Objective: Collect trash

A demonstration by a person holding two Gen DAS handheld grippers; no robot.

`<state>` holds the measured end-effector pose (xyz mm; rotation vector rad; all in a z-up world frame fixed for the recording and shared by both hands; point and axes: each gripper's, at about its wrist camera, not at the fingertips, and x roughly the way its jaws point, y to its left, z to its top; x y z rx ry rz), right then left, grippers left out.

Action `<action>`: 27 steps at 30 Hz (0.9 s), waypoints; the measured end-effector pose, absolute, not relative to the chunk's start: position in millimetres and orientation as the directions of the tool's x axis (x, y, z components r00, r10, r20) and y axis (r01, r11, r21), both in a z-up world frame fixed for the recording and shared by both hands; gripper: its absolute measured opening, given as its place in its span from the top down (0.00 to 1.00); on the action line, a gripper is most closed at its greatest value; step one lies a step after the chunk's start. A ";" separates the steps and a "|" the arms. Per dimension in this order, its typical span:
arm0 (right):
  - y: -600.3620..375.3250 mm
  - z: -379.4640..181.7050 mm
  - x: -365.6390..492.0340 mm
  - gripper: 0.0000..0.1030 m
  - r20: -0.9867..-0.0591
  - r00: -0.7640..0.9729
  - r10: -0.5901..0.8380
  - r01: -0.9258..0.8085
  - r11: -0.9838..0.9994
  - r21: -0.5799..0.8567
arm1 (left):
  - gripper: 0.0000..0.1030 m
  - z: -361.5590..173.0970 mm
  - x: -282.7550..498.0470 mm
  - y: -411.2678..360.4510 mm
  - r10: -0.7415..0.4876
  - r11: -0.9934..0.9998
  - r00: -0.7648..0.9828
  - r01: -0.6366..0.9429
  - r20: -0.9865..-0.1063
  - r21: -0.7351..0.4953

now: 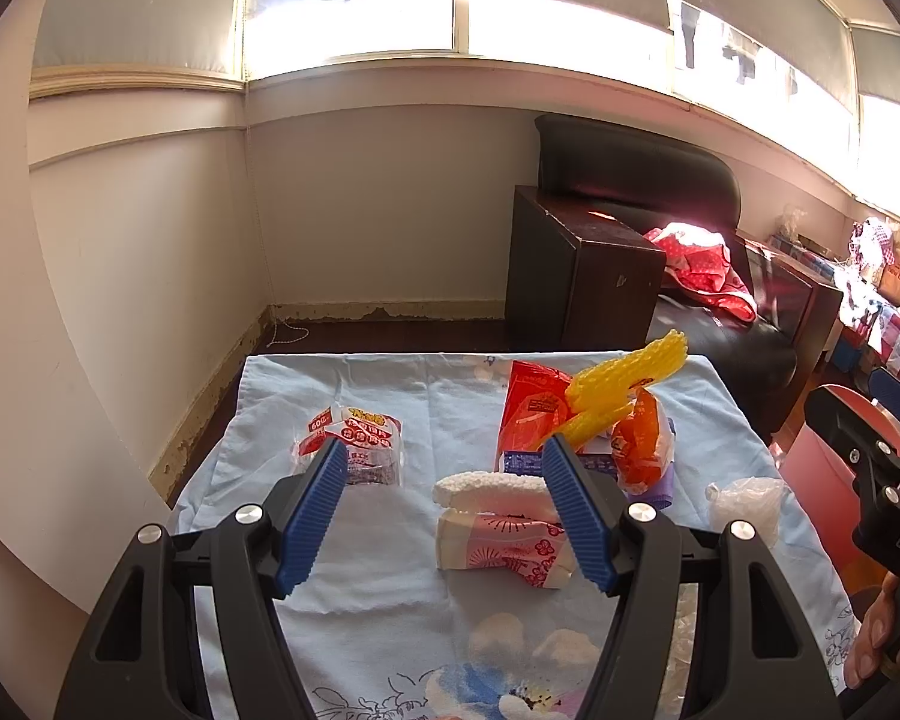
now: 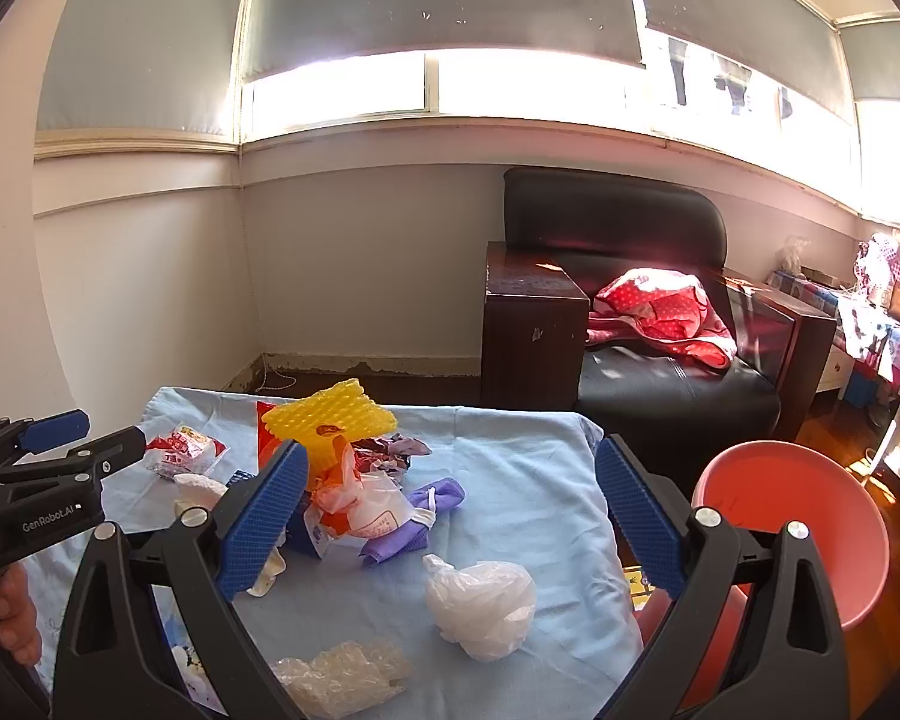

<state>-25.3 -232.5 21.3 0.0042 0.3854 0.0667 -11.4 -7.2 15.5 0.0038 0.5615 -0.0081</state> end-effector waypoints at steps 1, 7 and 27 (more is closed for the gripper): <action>-232.5 21.3 -25.4 0.06 -0.375 0.925 0.066 -0.064 0.998 0.017 | 0.35 15.7 -11.4 -7.2 -0.007 1.000 0.846 0.009 -0.532 0.001; -232.1 21.9 -25.0 0.06 -0.373 0.925 0.066 -0.065 0.998 0.016 | 0.35 15.8 -11.3 -7.3 -0.007 1.000 0.847 0.009 -0.532 0.002; -235.2 23.3 -28.5 0.06 -0.358 0.932 0.062 -0.061 0.998 0.015 | 0.35 18.5 -13.9 -4.7 -0.014 1.000 0.855 0.013 -0.518 -0.006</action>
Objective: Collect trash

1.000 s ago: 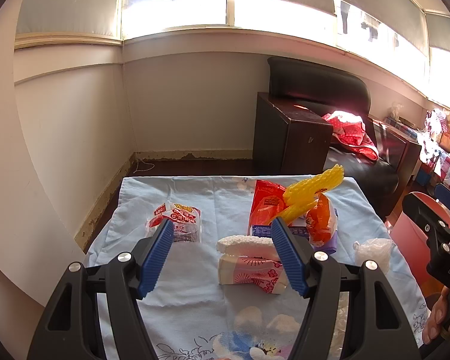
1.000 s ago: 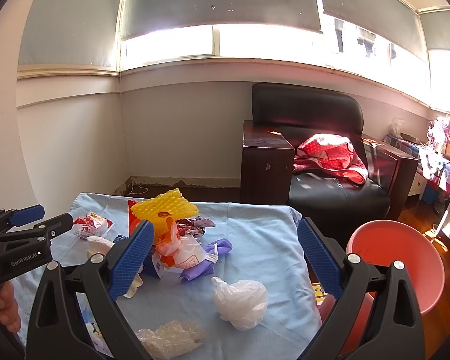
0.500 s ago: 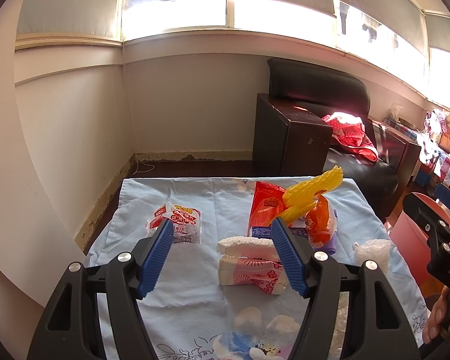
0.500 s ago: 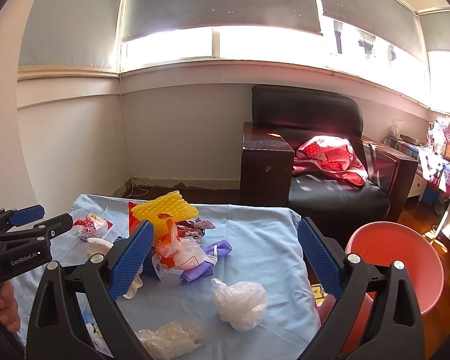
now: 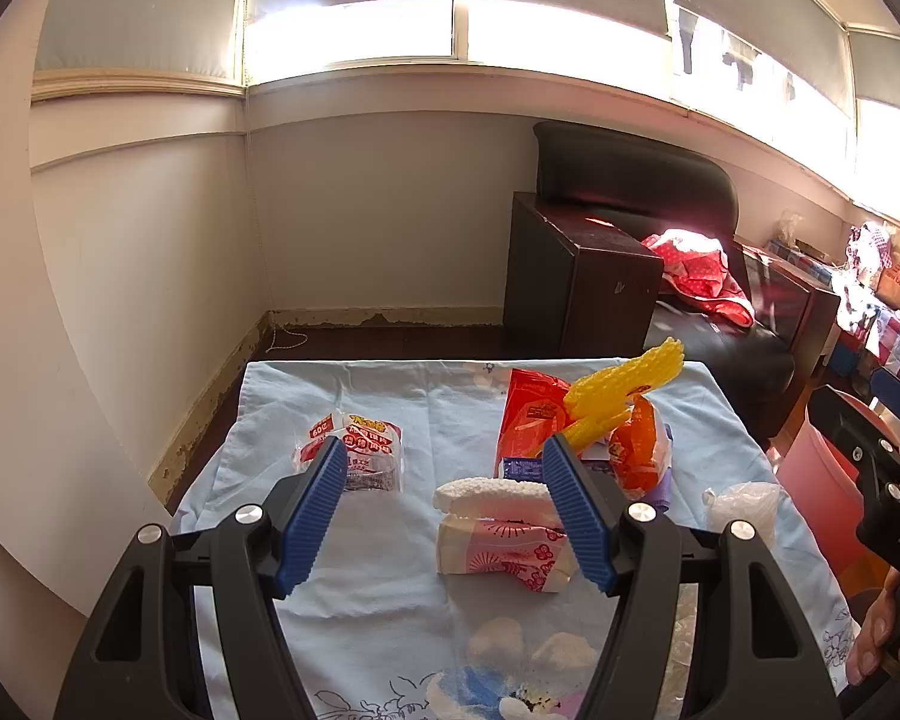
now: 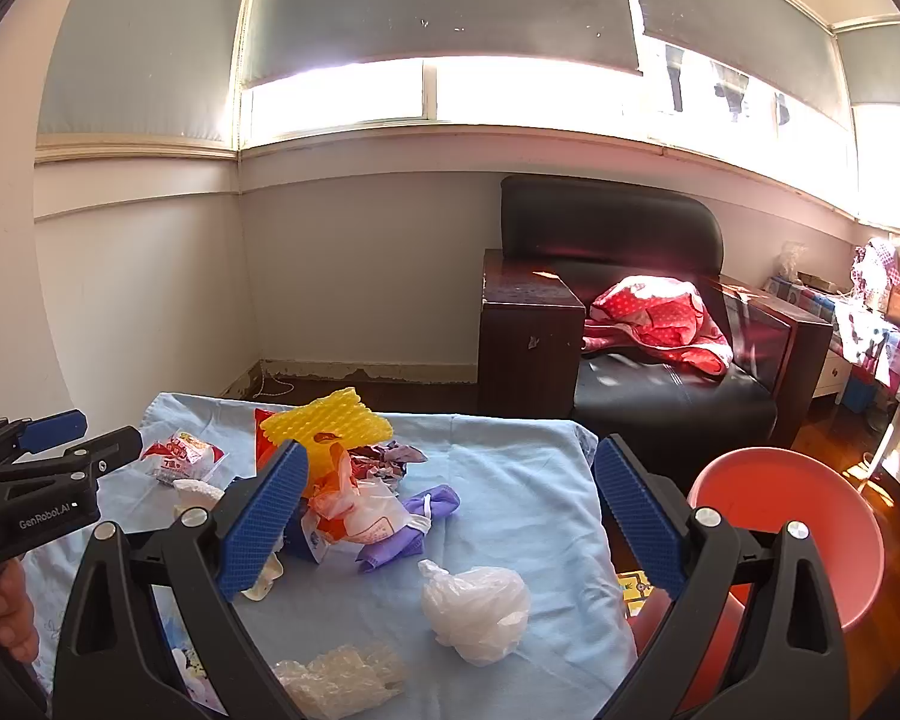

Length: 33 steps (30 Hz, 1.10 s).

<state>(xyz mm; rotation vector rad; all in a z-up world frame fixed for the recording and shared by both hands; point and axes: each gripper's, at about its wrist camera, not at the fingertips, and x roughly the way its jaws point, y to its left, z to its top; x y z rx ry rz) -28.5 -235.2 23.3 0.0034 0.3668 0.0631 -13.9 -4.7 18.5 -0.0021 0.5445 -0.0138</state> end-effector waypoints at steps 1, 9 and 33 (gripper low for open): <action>-235.3 23.5 -28.1 0.06 -0.359 0.931 0.061 -0.060 0.998 0.014 | 0.35 18.4 -14.0 -4.6 -0.014 1.000 0.856 0.013 -0.517 -0.005; -240.3 20.9 -28.6 0.06 -0.370 0.927 0.055 -0.054 0.998 0.014 | 0.35 15.0 -15.1 3.7 -0.022 1.000 0.862 0.016 -0.507 -0.016; -263.3 -3.8 -27.9 0.07 -0.456 0.889 0.039 -0.031 0.999 0.025 | 0.35 -24.5 30.8 85.1 0.044 0.992 0.796 -0.105 -0.604 -0.067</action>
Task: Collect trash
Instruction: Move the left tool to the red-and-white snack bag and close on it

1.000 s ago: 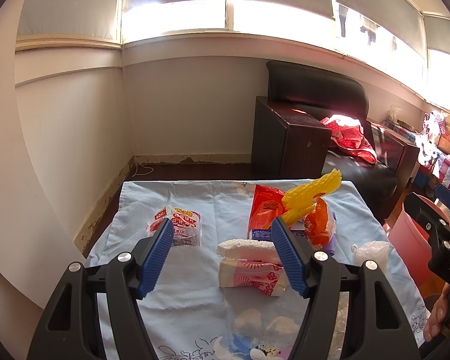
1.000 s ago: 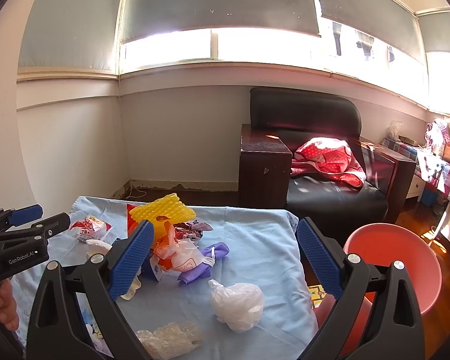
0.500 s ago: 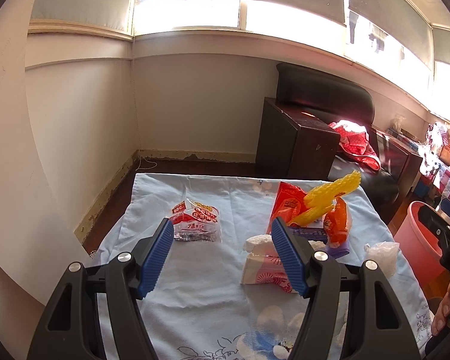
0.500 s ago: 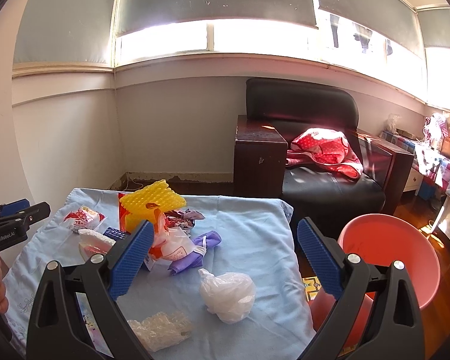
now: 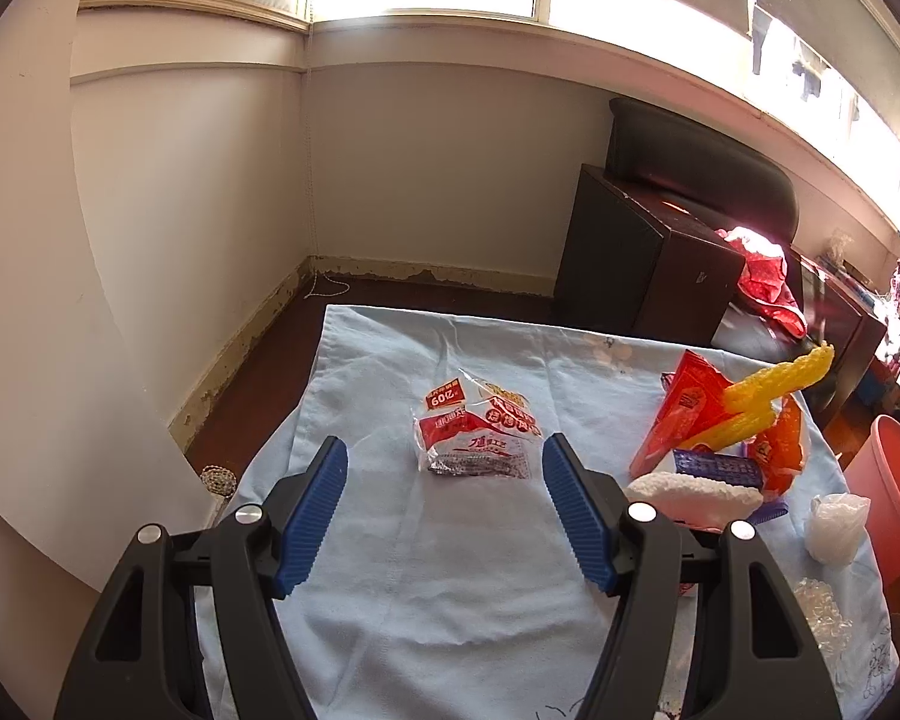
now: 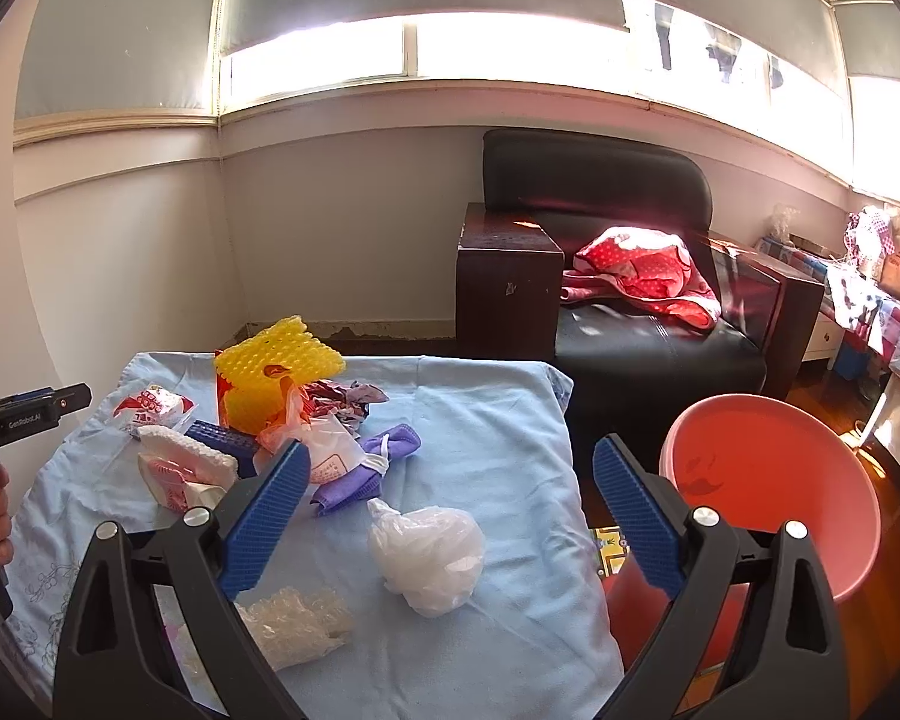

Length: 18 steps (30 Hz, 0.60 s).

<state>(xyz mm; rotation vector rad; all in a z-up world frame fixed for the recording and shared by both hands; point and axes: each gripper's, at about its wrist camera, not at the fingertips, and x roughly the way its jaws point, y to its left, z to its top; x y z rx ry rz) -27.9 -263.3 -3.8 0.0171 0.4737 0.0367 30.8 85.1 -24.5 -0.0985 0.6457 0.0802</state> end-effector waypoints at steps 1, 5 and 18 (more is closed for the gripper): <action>-264.4 -4.7 -27.8 0.07 -0.460 0.887 0.039 -0.030 0.999 0.027 | 0.35 -27.6 36.0 88.3 0.036 0.991 0.788 -0.106 -0.615 -0.076; -267.5 -8.0 -25.5 0.08 -0.475 0.879 0.039 -0.026 0.999 0.034 | 0.35 -38.9 57.5 101.8 0.005 0.981 0.755 -0.130 -0.656 -0.142; -257.1 -13.0 -11.3 0.08 -0.502 0.861 0.082 -0.078 0.997 0.029 | 0.68 -72.8 101.6 104.0 -0.049 0.972 0.687 -0.135 -0.725 -0.193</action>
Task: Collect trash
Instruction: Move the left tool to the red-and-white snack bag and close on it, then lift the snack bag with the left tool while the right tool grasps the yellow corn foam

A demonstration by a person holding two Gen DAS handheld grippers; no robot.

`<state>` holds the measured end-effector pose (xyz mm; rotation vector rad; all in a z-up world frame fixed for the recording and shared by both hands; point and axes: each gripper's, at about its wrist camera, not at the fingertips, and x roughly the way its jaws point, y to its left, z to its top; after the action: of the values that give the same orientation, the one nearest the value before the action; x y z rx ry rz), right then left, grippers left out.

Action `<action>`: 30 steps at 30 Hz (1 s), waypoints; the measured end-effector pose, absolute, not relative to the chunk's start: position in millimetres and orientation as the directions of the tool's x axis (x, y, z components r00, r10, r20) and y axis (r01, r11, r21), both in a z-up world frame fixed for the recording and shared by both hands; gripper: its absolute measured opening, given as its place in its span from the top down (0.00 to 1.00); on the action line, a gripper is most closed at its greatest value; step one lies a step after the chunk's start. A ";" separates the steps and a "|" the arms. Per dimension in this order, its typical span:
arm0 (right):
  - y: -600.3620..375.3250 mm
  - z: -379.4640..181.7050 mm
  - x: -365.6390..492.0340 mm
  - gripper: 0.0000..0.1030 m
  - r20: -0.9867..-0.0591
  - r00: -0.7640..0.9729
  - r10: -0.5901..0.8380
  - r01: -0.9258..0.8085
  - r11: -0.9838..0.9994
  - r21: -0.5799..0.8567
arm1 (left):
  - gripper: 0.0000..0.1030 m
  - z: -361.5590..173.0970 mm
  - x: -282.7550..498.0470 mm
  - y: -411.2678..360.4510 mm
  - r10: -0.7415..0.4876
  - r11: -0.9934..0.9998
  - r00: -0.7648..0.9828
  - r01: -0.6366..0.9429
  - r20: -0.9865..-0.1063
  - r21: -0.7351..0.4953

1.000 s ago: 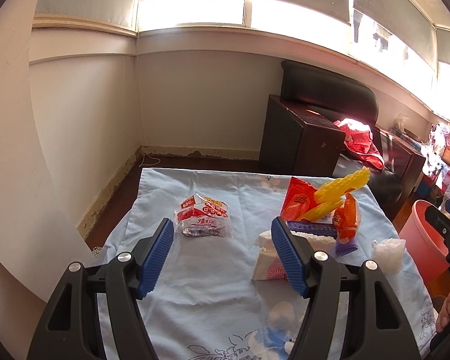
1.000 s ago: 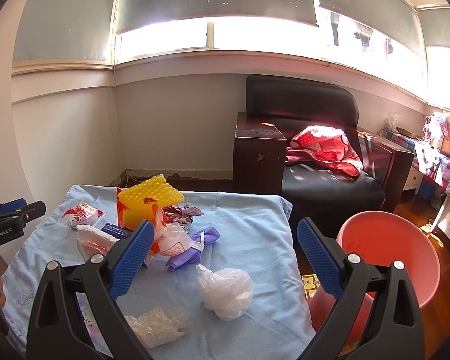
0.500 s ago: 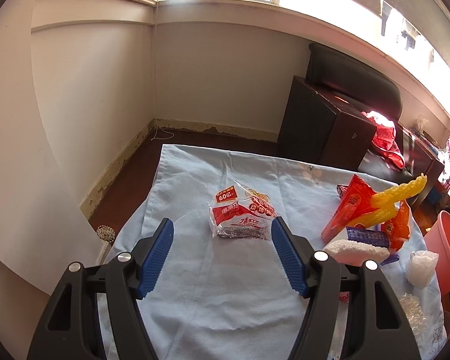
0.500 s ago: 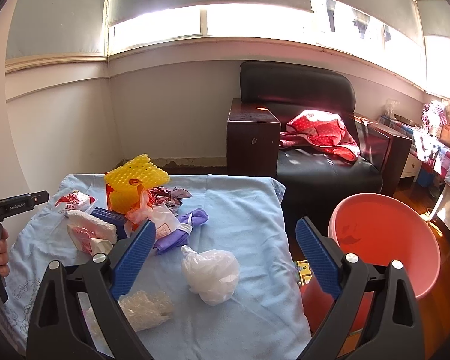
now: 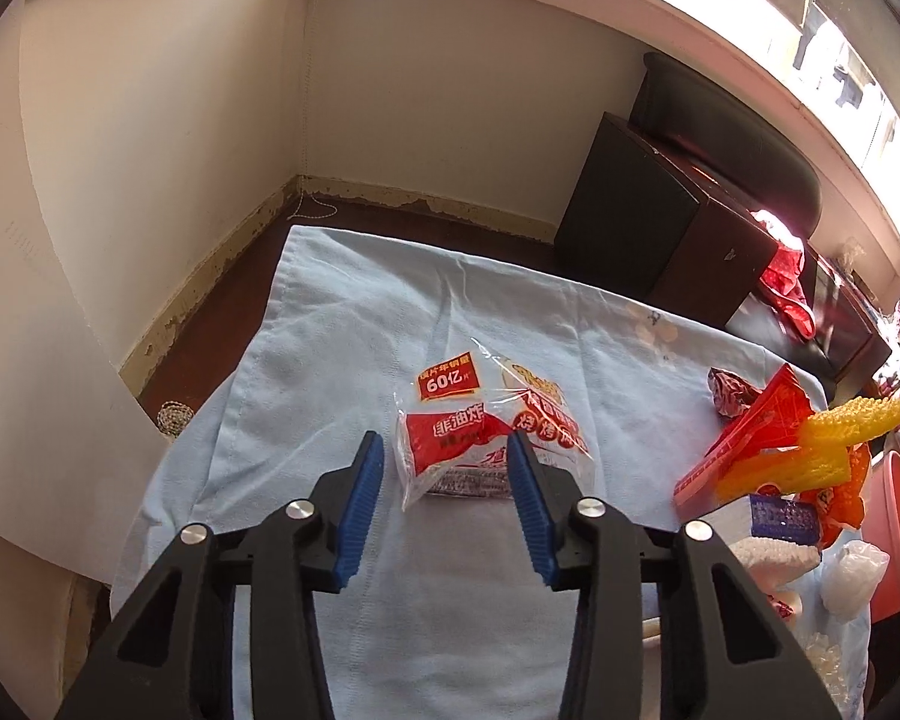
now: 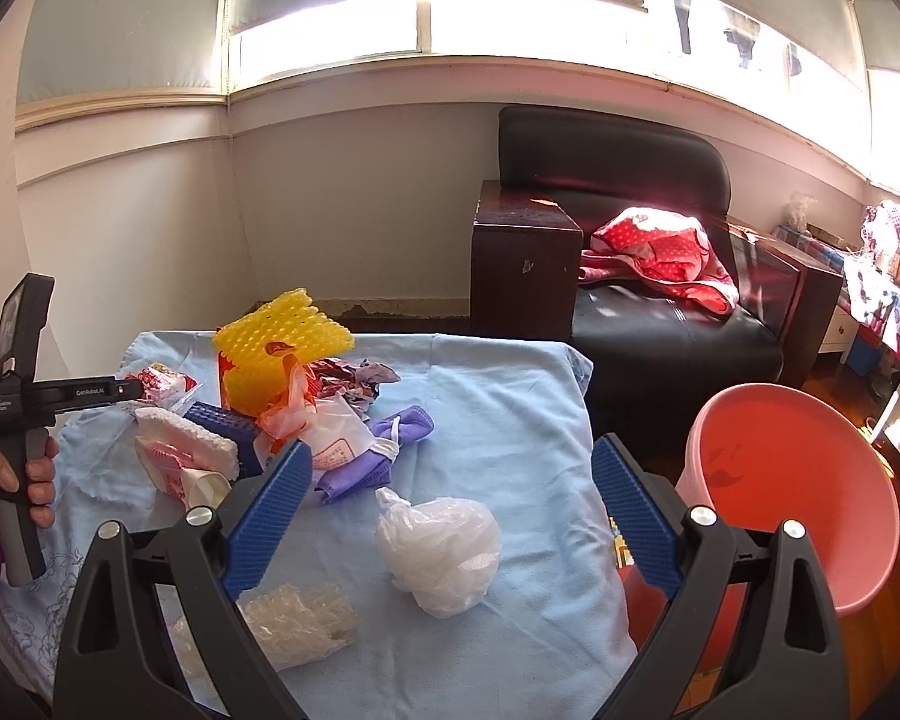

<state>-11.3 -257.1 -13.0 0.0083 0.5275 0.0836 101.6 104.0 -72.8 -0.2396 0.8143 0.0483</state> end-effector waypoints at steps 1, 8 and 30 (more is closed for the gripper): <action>-255.3 -12.9 -9.2 0.08 -0.504 0.859 0.090 -0.087 0.996 0.030 | 0.69 -74.6 101.8 104.6 -0.056 0.970 0.686 -0.134 -0.726 -0.201; -236.4 -10.4 4.2 0.08 -0.509 0.845 0.162 -0.170 0.985 0.032 | 0.91 -71.8 93.2 103.7 -0.064 0.972 0.706 -0.115 -0.705 -0.204; -201.4 11.2 81.9 0.25 -0.532 0.754 0.385 -0.313 0.923 0.223 | 0.94 -33.8 45.9 88.1 -0.126 0.974 0.770 -0.025 -0.625 -0.227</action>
<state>81.9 -201.4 11.2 0.1228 0.6069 0.3817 45.9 88.1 -33.8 -0.2283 0.6911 -0.0550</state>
